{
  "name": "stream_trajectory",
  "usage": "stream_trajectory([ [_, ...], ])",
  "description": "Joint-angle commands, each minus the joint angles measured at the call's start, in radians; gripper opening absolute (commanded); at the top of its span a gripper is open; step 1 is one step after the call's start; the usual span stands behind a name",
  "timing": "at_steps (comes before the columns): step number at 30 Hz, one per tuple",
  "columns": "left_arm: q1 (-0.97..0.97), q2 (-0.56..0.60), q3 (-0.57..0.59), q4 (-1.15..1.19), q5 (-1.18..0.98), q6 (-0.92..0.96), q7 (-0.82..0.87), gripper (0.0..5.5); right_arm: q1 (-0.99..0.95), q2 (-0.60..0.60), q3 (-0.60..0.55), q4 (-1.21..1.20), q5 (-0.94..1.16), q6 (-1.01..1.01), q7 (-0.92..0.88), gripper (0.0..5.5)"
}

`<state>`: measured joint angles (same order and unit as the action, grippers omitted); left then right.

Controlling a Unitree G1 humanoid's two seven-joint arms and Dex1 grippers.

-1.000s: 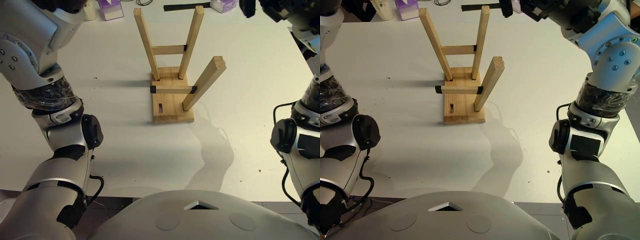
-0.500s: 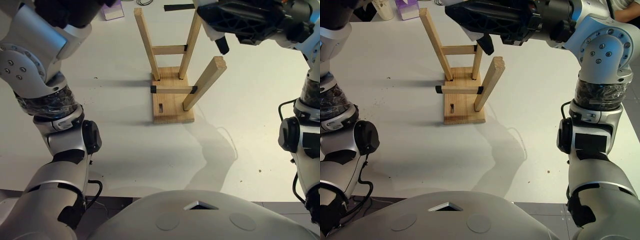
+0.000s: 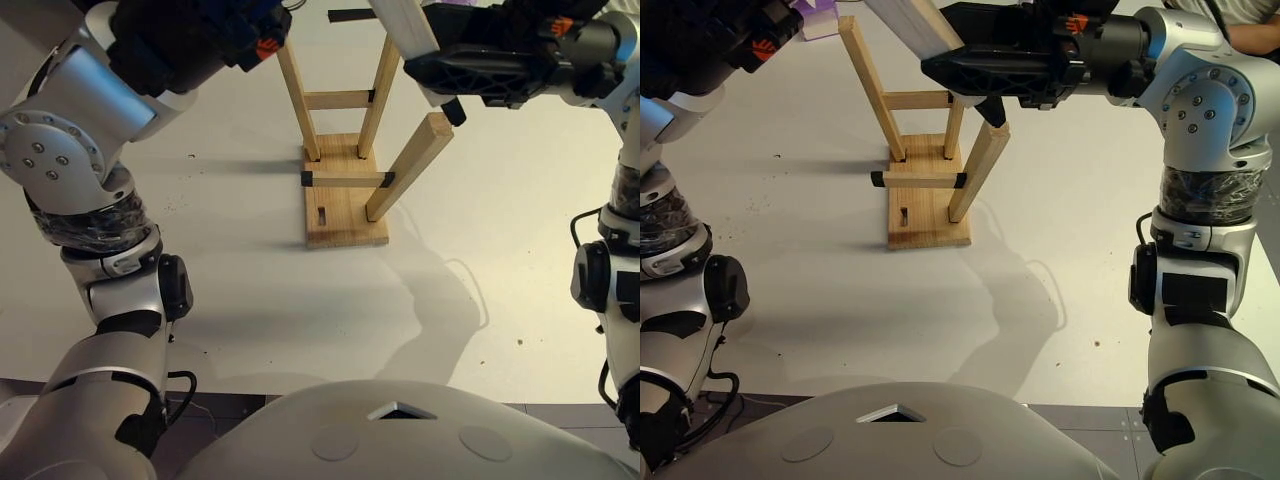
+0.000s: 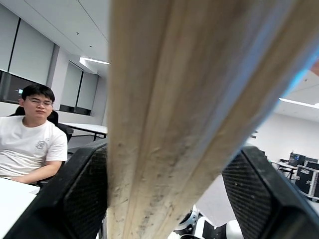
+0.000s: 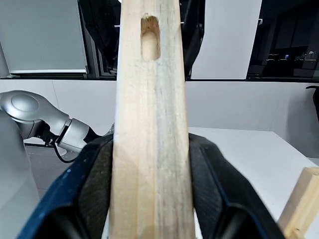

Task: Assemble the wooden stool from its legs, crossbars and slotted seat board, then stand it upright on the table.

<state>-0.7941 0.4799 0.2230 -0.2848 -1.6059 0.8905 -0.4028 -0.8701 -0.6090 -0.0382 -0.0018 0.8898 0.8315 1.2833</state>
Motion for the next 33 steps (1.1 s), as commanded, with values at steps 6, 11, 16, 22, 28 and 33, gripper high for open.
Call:
stream_trajectory([
  [6,-0.007,0.044,0.0,-0.017,0.067,-0.002,-0.111,3.37,0.037,-0.048,0.009,0.004,-0.049,-0.006,-0.008,2.05],
  [11,-0.002,0.053,-0.005,-0.025,0.092,0.005,-0.146,3.37,0.048,-0.05,0.017,-0.014,-0.051,-0.003,-0.001,2.04],
  [16,0.008,0.06,-0.012,-0.024,0.115,0.011,-0.165,2.83,0.045,-0.047,0.022,-0.018,-0.057,-0.003,0.005,2.04],
  [22,0.046,0.081,-0.016,-0.027,0.176,-0.001,-0.204,2.21,0.037,-0.052,0.022,-0.017,-0.049,0.004,0.018,2.04],
  [28,0.094,0.083,-0.002,-0.059,0.212,-0.028,-0.233,2.13,0.031,-0.068,0.017,0.009,-0.055,0.026,0.026,2.04],
  [33,0.108,0.062,0.001,-0.078,0.231,-0.062,-0.214,2.08,0.018,-0.052,0.016,0.037,-0.073,0.017,0.01,2.04],
])
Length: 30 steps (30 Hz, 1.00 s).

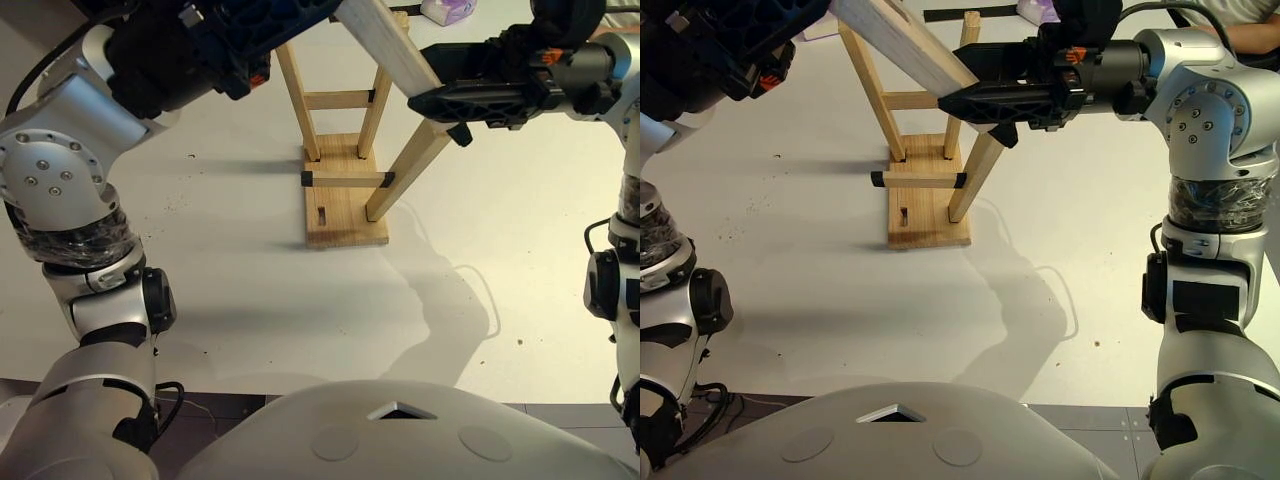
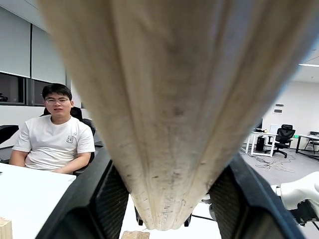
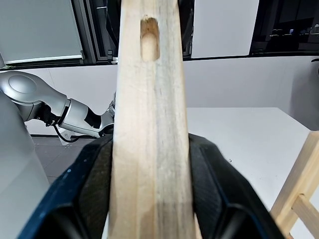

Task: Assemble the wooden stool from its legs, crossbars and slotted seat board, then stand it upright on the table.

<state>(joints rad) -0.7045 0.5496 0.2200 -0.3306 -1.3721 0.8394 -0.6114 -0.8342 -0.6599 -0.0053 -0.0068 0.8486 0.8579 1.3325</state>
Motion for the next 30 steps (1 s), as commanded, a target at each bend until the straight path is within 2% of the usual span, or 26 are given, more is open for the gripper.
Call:
stream_trajectory([
  [1,0.027,-0.013,0.008,-0.042,-0.004,-0.018,0.005,2.08,-0.025,0.004,-0.014,0.052,-0.036,-0.014,-0.04,2.04],
  [3,0.04,-0.022,0.01,-0.057,-0.001,-0.032,0.023,2.07,-0.027,0.014,-0.016,0.056,-0.045,-0.055,-0.023,2.04],
  [4,0.045,-0.022,0.012,-0.06,0.004,-0.038,0.031,2.06,-0.029,0.018,-0.021,0.061,-0.044,-0.064,-0.02,2.41],
  [9,0.059,-0.006,0.039,-0.058,0.069,-0.09,0.039,2.06,-0.043,0.002,-0.032,0.102,-0.074,-0.08,-0.038,3.05],
  [13,0.107,0.034,0.111,-0.034,0.115,-0.134,0.005,2.05,-0.005,-0.02,-0.059,0.118,-0.125,-0.135,-0.058,3.05],
  [20,0.161,0.185,0.197,0.07,0.247,-0.185,-0.146,2.05,-0.009,-0.003,-0.239,0.224,-0.114,-0.217,-0.21,3.05],
  [23,0.254,0.254,0.236,0.1,0.323,-0.201,-0.214,2.05,-0.004,0.024,-0.312,0.245,-0.104,-0.236,-0.316,3.05],
  [27,0.424,0.232,0.272,0.091,0.403,-0.253,-0.242,2.05,-0.016,0.042,-0.307,0.29,-0.145,-0.269,-0.379,3.05],
  [30,0.533,0.169,0.222,0.055,0.491,-0.328,-0.246,2.05,-0.074,0.057,-0.287,0.379,-0.183,-0.31,-0.4,3.05],
])
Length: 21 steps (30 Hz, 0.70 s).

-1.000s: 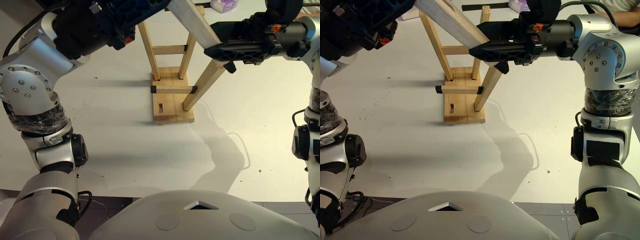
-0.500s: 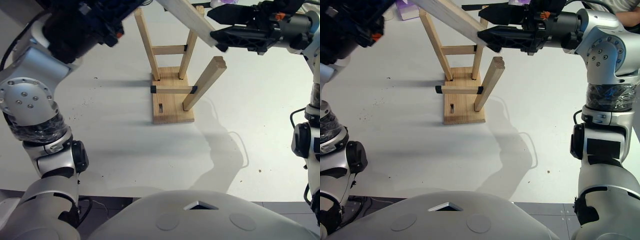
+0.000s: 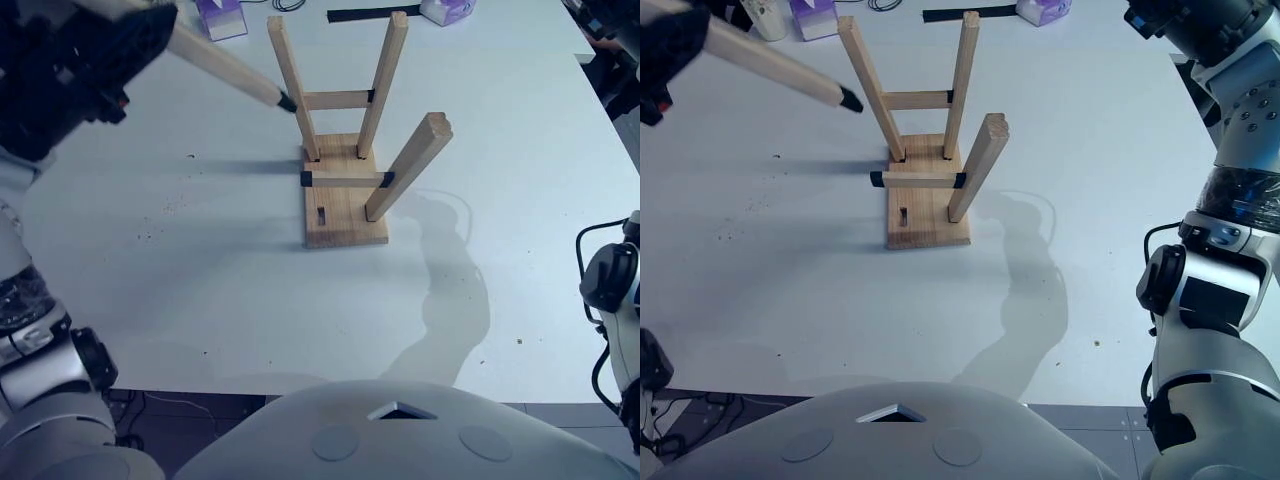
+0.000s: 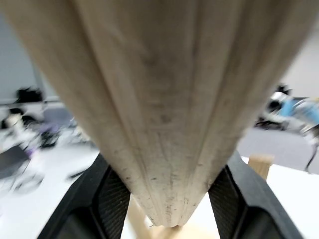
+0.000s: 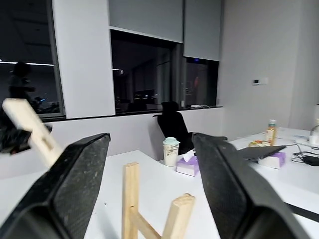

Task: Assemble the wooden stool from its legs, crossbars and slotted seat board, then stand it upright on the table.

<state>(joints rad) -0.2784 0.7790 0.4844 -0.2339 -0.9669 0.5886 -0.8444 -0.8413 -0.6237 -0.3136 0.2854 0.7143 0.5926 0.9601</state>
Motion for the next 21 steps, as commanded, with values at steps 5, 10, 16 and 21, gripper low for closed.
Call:
stream_trajectory([
  [5,0.167,-0.18,-0.193,-0.043,0.225,-0.194,-0.002,2.05,-0.134,0.051,0.049,0.189,-0.083,-0.089,-0.006,3.05],
  [10,0.187,-0.212,-0.311,-0.009,0.349,-0.269,-0.036,2.04,-0.163,0.065,0.07,0.234,-0.114,-0.114,0.009,3.05],
  [16,0.163,-0.206,-0.344,0.061,0.381,-0.32,-0.1,2.04,-0.154,0.066,0.049,0.228,-0.103,-0.116,0.004,3.05],
  [21,0.162,-0.174,-0.348,0.024,0.365,-0.31,-0.149,2.04,-0.133,0.079,0.036,0.222,-0.103,-0.117,-0.01,3.05],
])
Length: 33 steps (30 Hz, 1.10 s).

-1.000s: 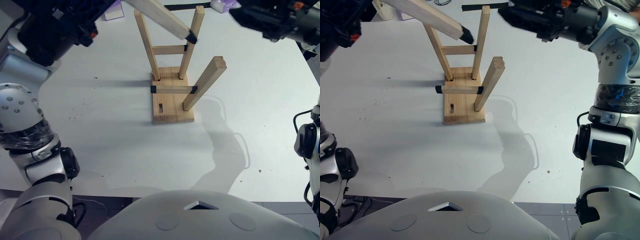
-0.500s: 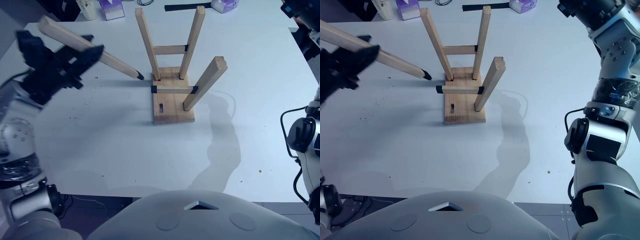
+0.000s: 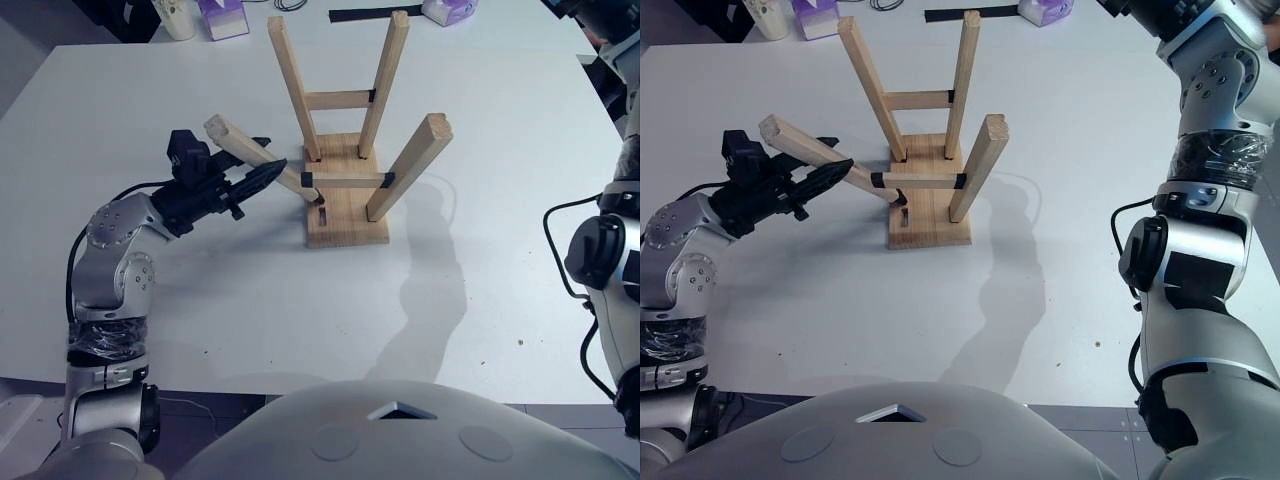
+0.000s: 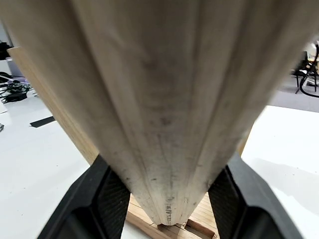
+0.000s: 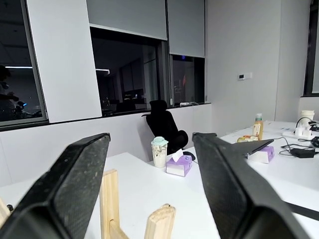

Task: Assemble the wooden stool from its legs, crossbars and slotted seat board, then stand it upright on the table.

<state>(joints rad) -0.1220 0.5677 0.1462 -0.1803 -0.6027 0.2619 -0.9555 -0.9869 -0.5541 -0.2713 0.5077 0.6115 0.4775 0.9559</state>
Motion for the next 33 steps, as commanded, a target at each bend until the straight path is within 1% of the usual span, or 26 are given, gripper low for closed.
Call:
stream_trajectory([
  [1,0.013,0.049,-0.003,-0.044,-0.006,0.021,-0.047,2.04,0.011,0.012,-0.007,0.003,-0.002,-0.003,-0.004,3.05],
  [5,0.037,0.092,0.017,-0.094,-0.021,0.044,-0.075,2.04,0.025,0.016,-0.014,-0.006,-0.001,-0.004,-0.009,3.05],
  [10,0.076,0.141,-0.032,-0.078,0.032,0.036,-0.13,2.04,0.041,0.032,-0.025,-0.045,0.019,0.014,-0.029,3.05],
  [19,-0.013,0.168,-0.115,-0.02,0.035,0.037,-0.218,2.04,0.085,0.052,-0.034,-0.102,0.038,0.024,-0.055,3.05],
  [26,0.06,0.212,-0.145,-0.079,0.034,0.043,-0.259,2.04,0.119,0.054,-0.052,-0.135,0.043,0.03,-0.077,3.05],
  [33,0.012,0.277,-0.153,-0.072,-0.009,0.102,-0.314,2.04,0.193,0.072,-0.072,-0.251,0.085,0.064,-0.125,3.05],
])
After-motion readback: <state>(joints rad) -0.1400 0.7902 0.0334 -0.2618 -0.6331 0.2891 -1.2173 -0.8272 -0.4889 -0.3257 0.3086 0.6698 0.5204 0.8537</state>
